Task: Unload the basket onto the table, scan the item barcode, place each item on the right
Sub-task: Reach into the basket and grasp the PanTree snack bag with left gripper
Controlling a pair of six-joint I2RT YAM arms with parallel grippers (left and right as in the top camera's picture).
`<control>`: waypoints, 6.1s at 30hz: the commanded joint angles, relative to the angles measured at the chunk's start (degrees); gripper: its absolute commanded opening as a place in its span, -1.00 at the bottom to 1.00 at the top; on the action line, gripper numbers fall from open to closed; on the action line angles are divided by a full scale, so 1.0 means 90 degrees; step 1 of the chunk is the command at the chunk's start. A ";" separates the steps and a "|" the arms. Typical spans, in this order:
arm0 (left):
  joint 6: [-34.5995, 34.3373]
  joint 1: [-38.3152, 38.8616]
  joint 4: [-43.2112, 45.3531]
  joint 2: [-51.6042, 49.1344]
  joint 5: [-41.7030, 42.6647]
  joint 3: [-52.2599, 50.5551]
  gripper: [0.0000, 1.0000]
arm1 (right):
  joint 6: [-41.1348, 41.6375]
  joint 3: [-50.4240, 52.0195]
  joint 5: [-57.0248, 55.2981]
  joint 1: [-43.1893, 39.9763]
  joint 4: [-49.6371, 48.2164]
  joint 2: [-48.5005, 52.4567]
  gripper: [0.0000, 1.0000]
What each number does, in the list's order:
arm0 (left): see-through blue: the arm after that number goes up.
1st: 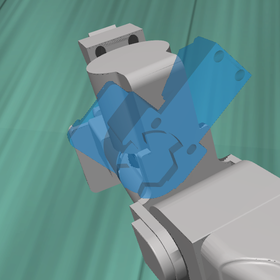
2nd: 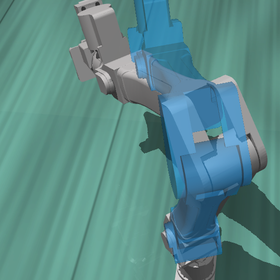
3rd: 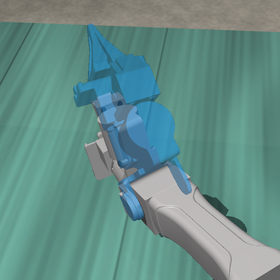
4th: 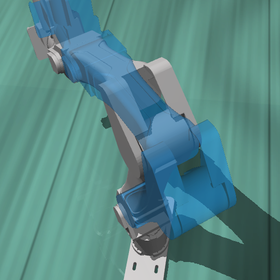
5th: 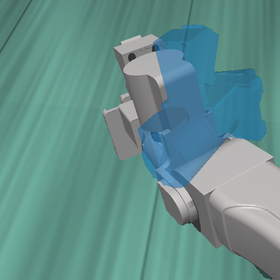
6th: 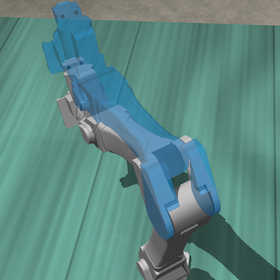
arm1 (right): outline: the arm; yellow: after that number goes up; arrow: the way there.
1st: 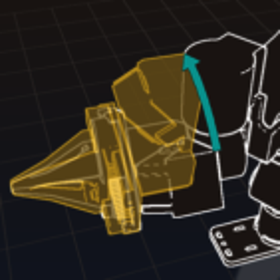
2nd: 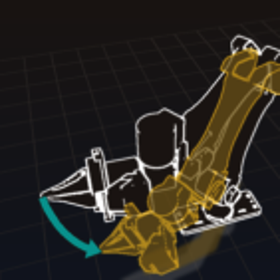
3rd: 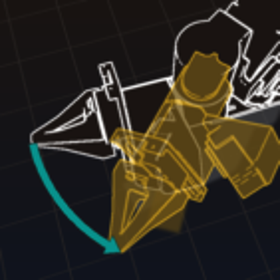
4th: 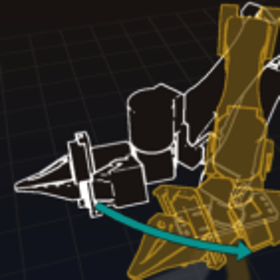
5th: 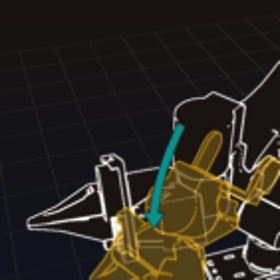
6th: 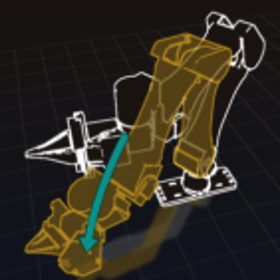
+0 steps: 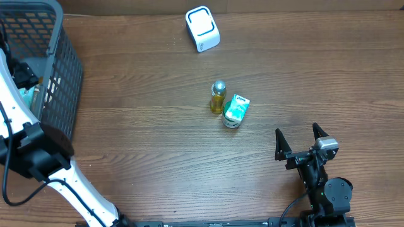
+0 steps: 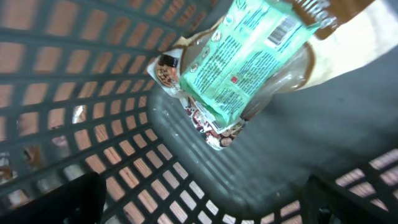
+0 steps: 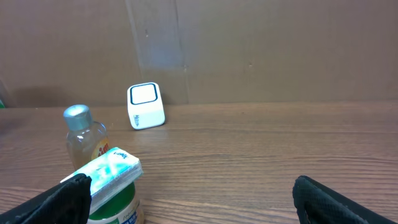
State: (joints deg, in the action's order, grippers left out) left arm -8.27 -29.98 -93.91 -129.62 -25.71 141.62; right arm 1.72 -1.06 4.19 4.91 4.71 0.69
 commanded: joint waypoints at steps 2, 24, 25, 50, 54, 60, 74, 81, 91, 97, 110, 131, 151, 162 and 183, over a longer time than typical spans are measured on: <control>0.0214 -0.0199 0.0027 -0.0330 -0.0027 -0.0024 1.00 | 0.0046 0.0066 -0.0056 -0.0017 -0.0029 -0.0058 1.00; 0.1175 -0.0345 0.1175 -0.0563 0.0061 -0.1280 1.00 | 0.0046 0.0066 -0.0056 -0.0017 -0.0029 -0.0058 1.00; 0.1309 -0.0345 0.1273 -0.0563 0.0134 -0.1401 1.00 | 0.0046 0.0066 -0.0056 -0.0017 -0.0029 -0.0058 1.00; 0.2358 -0.0559 0.2771 -0.0566 0.0410 -0.2868 1.00 | 0.0046 0.0066 -0.0056 -0.0017 -0.0029 -0.0058 1.00; 0.2353 -0.0559 0.2885 -0.0566 0.0413 -0.3070 0.86 | 0.0046 0.0066 -0.0056 -0.0017 -0.0029 -0.0058 1.00; 0.2348 -0.0561 0.2832 -0.0566 0.0464 -0.3096 -0.40 | 0.0046 0.0066 -0.0056 -0.0017 -0.0029 -0.0058 1.00; 0.2062 -0.0549 0.2514 -0.0335 0.1460 -0.2698 -0.82 | 0.0046 0.0066 -0.0056 -0.0017 -0.0029 -0.0058 1.00; 0.2059 -0.0549 0.2414 -0.0335 0.1265 -0.2895 -0.74 | 0.0046 0.0066 -0.0056 -0.0017 -0.0029 -0.0058 1.00; 0.2057 -0.0549 0.2531 -0.0340 0.0976 -0.3191 -0.20 | 0.0046 0.0066 -0.0056 -0.0017 -0.0029 -0.0058 1.00; 0.2059 -0.0561 0.2535 -0.0342 0.0974 -0.3191 0.08 | 0.0046 0.0066 -0.0056 -0.0017 -0.0029 -0.0058 1.00; 0.2028 -0.0826 0.2584 -0.0347 0.0979 -0.3237 0.75 | 0.0046 0.0066 -0.0056 -0.0017 -0.0029 -0.0058 1.00; 0.1914 -0.1076 0.3500 -0.0350 0.0806 -0.4459 0.70 | 0.0046 0.0066 -0.0056 -0.0017 -0.0029 -0.0058 1.00; 0.1887 -0.1090 0.3842 -0.0350 0.0816 -0.4850 0.69 | 0.0046 0.0066 -0.0056 -0.0017 -0.0029 -0.0058 1.00; 0.1868 -0.1090 0.3915 -0.0352 0.1027 -0.4903 0.71 | 0.0046 0.0066 -0.0056 -0.0017 -0.0029 -0.0058 1.00; 0.1744 -0.1287 0.4184 -0.0355 0.0981 -0.5280 0.17 | 0.0046 0.0066 -0.0056 -0.0017 -0.0029 -0.0058 1.00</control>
State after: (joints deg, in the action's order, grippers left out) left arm 9.02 -39.55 -55.31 -126.26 -22.28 98.61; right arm 1.76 -1.06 4.19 4.91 4.69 0.69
